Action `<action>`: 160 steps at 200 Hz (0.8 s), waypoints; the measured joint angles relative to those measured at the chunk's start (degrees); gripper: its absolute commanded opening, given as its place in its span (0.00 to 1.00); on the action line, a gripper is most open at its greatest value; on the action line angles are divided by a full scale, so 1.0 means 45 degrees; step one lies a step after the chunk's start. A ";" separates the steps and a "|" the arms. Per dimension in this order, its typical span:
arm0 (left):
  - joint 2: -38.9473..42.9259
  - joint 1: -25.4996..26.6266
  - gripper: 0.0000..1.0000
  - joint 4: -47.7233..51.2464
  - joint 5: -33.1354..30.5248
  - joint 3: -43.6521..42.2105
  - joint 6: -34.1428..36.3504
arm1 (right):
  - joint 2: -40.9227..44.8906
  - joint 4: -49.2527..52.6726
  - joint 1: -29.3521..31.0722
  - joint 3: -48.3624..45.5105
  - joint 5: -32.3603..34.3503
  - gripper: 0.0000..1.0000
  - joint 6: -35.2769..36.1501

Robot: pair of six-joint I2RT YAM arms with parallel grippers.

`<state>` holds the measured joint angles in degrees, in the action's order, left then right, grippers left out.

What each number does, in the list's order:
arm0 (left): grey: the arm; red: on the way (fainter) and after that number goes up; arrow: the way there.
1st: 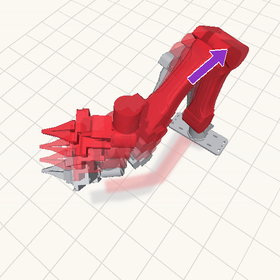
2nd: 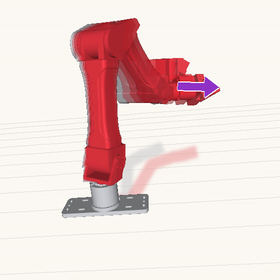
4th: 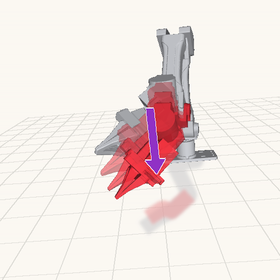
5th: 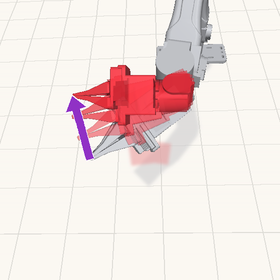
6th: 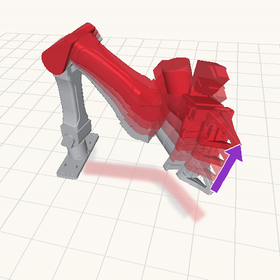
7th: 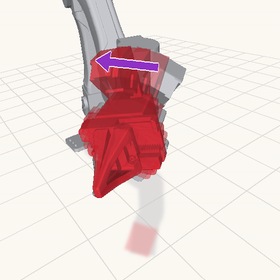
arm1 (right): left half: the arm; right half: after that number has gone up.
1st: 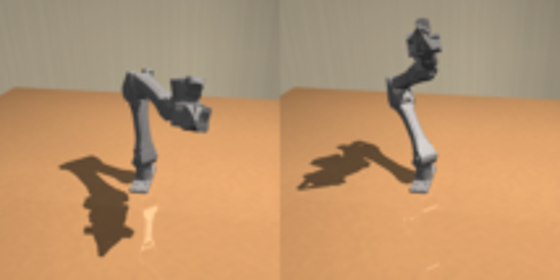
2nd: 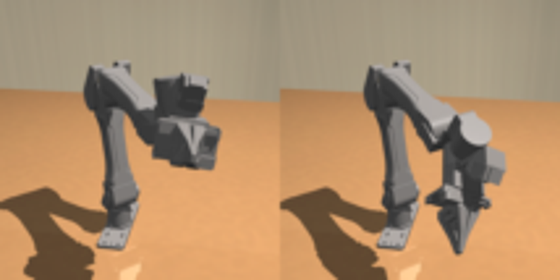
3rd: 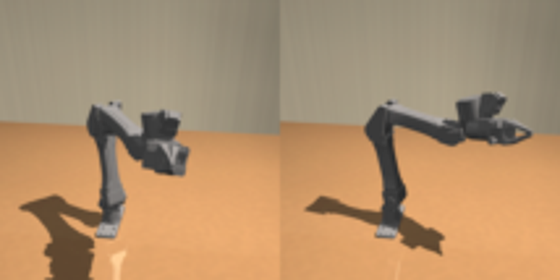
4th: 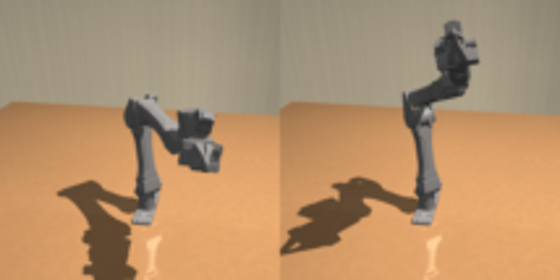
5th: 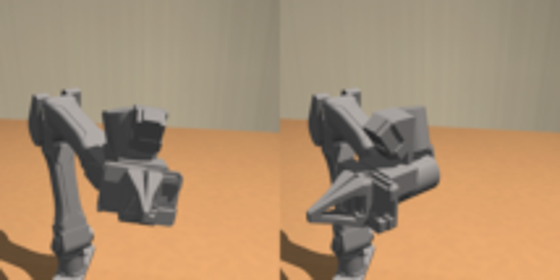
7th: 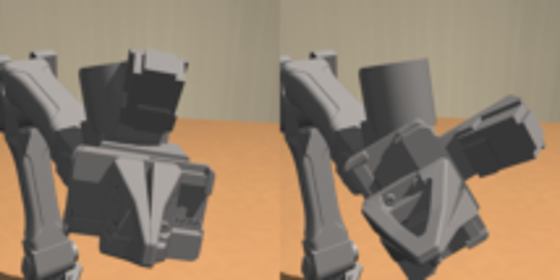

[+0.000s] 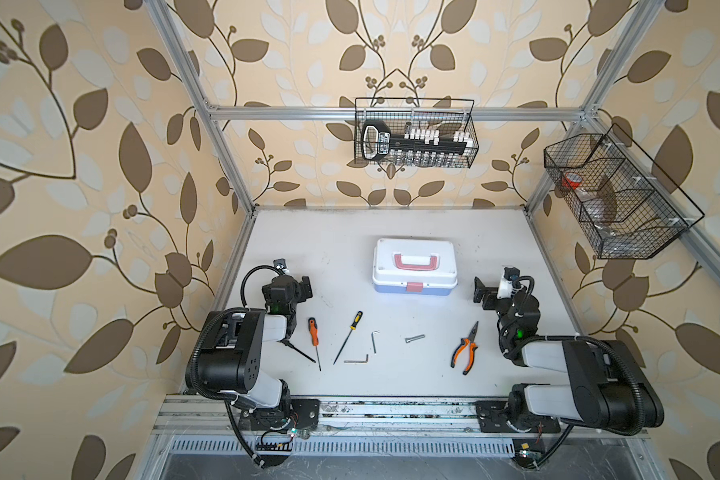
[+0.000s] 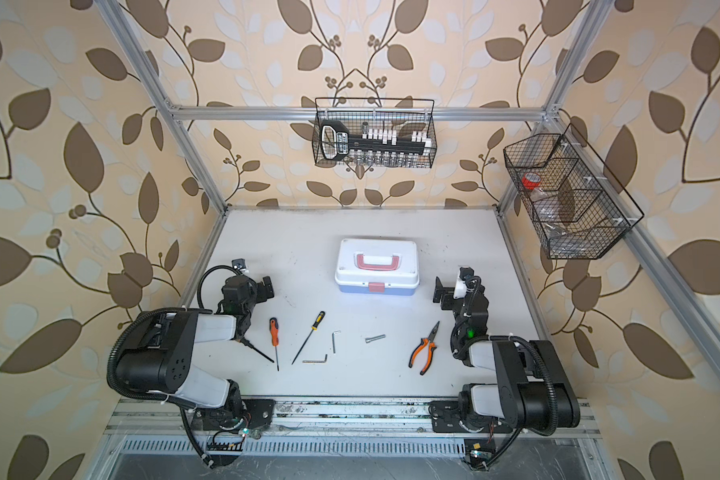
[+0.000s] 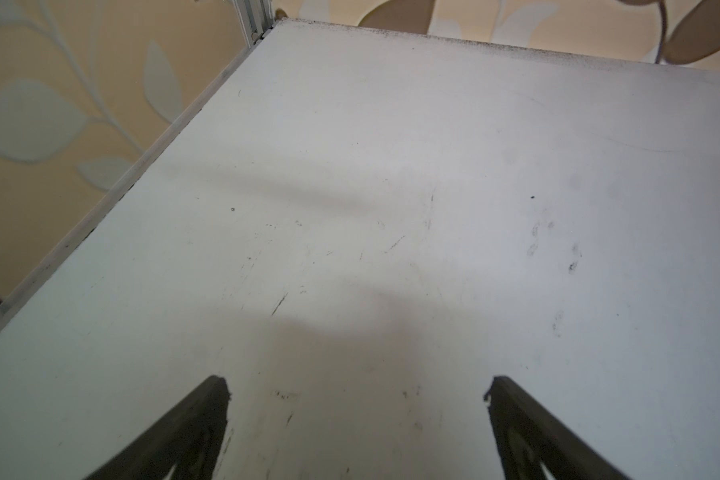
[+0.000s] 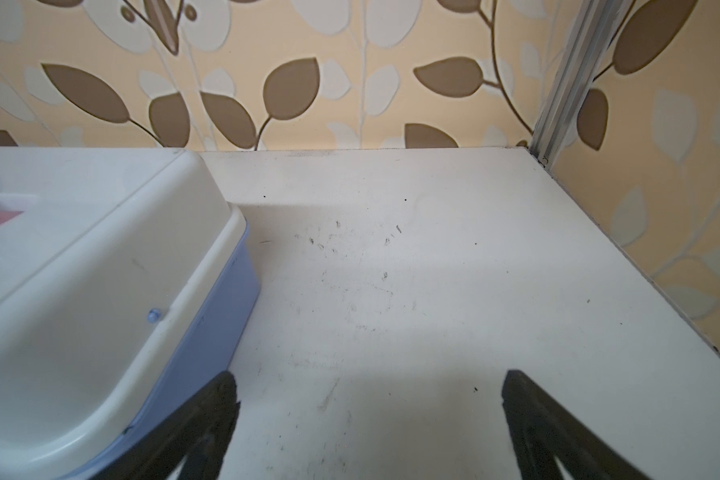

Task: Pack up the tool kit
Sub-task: 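Raise both arms from rest and move grippers toward the tool box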

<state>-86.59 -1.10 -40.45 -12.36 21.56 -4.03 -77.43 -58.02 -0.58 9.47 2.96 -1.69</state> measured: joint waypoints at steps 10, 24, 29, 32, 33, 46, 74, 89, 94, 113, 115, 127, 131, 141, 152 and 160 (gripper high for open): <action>0.0000 -0.0005 0.99 0.0000 0.0000 0.0000 0.0005 | 0.0019 0.0034 0.0165 0.0005 0.0277 1.00 0.0000; 0.0073 0.0000 0.99 0.0214 -0.0015 0.0039 0.0000 | 0.0306 0.0665 0.0403 0.0131 0.0874 1.00 -0.0029; 0.0175 0.0000 0.99 0.0539 -0.0063 0.0121 -0.0029 | 0.0520 0.1083 0.0491 0.0262 0.1132 1.00 -0.0039; 0.0233 0.0000 0.99 0.0738 -0.0083 0.0189 -0.0039 | 0.0680 0.1423 0.0549 0.0398 0.1297 1.00 -0.0063; 0.0253 0.0000 0.99 0.0787 -0.0097 0.0209 -0.0044 | 0.0714 0.1481 0.0559 0.0423 0.1345 1.00 -0.0058; 0.0738 0.0000 0.99 0.2069 -0.0432 0.0743 -0.0160 | 0.1433 0.2574 0.0874 0.1073 0.2249 1.00 -0.0092; 0.1919 0.0092 0.99 0.4702 -0.1841 0.2589 -0.1700 | 0.3075 0.4527 0.2079 0.2283 0.4843 1.00 -0.0811; 0.2259 0.0097 0.99 0.6897 -0.2764 0.4119 -0.3983 | 0.3827 0.5926 0.2783 0.2817 0.5926 1.00 -0.1472; 0.2273 0.0097 0.99 0.7616 -0.2939 0.4682 -0.4605 | 0.4056 0.6470 0.3104 0.3016 0.6387 1.00 -0.1705; 0.2195 0.0092 0.99 0.9719 -0.2895 0.6645 -0.6232 | 0.4619 0.8544 0.4473 0.3755 0.7771 1.00 -0.2293; 0.2181 0.0087 0.99 0.9870 -0.2817 0.6824 -0.6329 | 0.4668 0.8816 0.4624 0.3857 0.7859 1.00 -0.2414; 0.2098 0.0083 0.99 1.0452 -0.2225 0.7698 -0.6902 | 0.4838 1.0258 0.5260 0.4435 0.8412 1.00 -0.2895; 0.2050 0.0092 0.99 1.0550 -0.1972 0.7922 -0.7057 | 0.4891 1.0724 0.5425 0.4614 0.8582 1.00 -0.3094; 0.1885 0.0092 0.99 1.0676 -0.1263 0.8369 -0.7431 | 0.5124 1.1652 0.5785 0.4872 0.8869 0.99 -0.3502; 0.1535 0.0092 0.98 1.0788 -0.0369 0.8801 -0.7752 | 0.5489 1.2526 0.6193 0.4915 0.9083 0.97 -0.3934; 0.1088 0.0092 0.93 1.0948 0.0316 0.9224 -0.7922 | 0.5824 1.3216 0.6552 0.4891 0.9165 0.94 -0.4250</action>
<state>-81.69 -0.69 8.82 -10.94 63.07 -39.68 -51.22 1.45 28.91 31.48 44.21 -20.82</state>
